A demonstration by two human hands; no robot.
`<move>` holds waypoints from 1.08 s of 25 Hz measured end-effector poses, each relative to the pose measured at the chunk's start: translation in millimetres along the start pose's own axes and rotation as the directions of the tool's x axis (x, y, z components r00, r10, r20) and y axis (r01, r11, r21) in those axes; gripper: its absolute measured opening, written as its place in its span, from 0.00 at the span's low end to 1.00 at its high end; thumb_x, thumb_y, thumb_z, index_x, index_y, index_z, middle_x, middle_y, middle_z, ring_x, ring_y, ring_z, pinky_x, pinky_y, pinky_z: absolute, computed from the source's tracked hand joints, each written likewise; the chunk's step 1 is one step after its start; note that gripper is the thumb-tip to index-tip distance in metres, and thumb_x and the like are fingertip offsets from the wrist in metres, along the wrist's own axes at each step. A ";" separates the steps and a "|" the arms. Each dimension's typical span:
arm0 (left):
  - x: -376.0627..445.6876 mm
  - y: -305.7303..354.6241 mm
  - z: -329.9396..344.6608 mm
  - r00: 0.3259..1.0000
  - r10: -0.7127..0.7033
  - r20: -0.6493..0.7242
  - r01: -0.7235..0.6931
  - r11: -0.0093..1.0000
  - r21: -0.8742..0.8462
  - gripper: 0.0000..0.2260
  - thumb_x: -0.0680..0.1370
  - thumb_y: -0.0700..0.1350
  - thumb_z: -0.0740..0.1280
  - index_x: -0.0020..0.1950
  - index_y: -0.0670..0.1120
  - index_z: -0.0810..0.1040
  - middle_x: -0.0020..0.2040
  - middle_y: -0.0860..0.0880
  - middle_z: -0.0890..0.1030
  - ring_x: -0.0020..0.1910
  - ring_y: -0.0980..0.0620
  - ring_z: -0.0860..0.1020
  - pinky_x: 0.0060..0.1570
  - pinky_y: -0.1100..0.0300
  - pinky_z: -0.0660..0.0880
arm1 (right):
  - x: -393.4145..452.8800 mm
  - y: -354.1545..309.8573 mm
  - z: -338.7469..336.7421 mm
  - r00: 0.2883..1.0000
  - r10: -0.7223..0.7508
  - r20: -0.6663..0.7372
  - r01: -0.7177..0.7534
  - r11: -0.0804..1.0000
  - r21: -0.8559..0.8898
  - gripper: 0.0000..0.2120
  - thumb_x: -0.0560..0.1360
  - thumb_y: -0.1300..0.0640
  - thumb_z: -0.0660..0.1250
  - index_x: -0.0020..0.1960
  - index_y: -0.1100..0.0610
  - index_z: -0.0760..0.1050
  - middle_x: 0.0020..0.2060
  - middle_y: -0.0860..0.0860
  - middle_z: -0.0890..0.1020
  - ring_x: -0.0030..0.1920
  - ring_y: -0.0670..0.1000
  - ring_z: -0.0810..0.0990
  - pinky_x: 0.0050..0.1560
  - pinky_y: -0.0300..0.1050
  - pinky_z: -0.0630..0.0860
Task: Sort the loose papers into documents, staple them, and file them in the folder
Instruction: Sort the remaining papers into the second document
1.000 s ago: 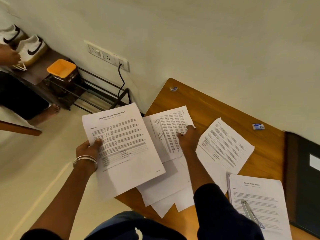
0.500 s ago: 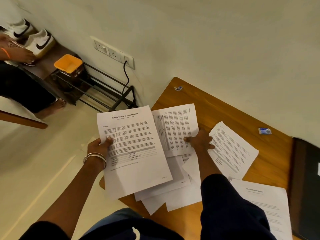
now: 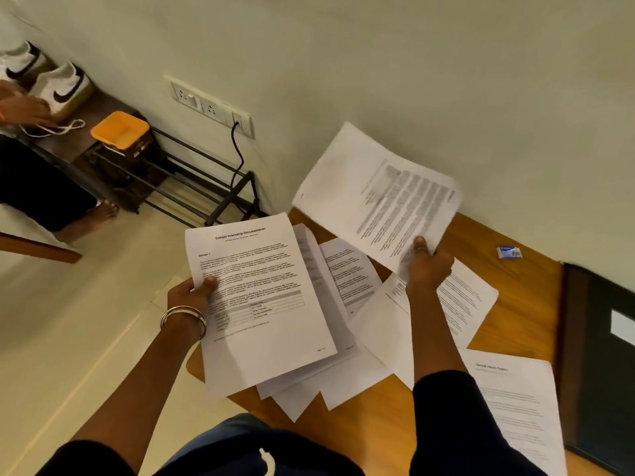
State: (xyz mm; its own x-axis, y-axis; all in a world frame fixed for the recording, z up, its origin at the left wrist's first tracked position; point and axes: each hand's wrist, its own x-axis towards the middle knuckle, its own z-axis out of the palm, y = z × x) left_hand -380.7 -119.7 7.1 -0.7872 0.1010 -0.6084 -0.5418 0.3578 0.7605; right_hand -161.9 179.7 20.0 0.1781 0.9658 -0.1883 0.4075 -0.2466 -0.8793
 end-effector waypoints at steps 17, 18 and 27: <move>-8.4 -28.4 -58.6 0.987 0.078 -0.140 -0.075 0.997 0.025 0.12 0.74 0.40 0.70 0.56 0.40 0.79 0.49 0.44 0.80 0.47 0.43 0.78 0.50 0.51 0.73 | -124.2 45.3 64.3 0.793 0.010 0.609 0.508 0.541 -0.670 0.37 0.67 0.41 0.74 0.67 0.57 0.63 0.63 0.58 0.73 0.64 0.61 0.70 0.62 0.60 0.66; -8.9 -28.8 -67.6 0.985 0.085 -0.152 -0.081 0.996 0.034 0.11 0.74 0.40 0.70 0.56 0.40 0.79 0.48 0.44 0.80 0.46 0.43 0.78 0.49 0.51 0.74 | -124.0 47.7 65.6 0.810 0.025 0.586 0.479 0.547 -0.686 0.33 0.68 0.43 0.74 0.65 0.56 0.65 0.61 0.58 0.75 0.63 0.61 0.71 0.62 0.60 0.65; -16.2 -42.3 -100.6 0.969 0.044 -0.242 -0.058 0.997 -0.050 0.12 0.74 0.41 0.70 0.56 0.39 0.80 0.48 0.44 0.80 0.45 0.44 0.78 0.50 0.51 0.75 | -88.6 25.1 19.4 0.809 -0.032 0.586 0.153 0.975 -0.159 0.13 0.75 0.62 0.69 0.60 0.61 0.79 0.49 0.52 0.81 0.49 0.51 0.77 0.51 0.42 0.70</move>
State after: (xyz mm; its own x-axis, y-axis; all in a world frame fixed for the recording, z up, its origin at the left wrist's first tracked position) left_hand -374.7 -229.8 7.6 -0.8583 -0.1113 -0.5010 -0.5093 0.3044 0.8049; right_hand -184.8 89.6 6.2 -0.3938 0.8365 -0.3810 0.5669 -0.1052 -0.8170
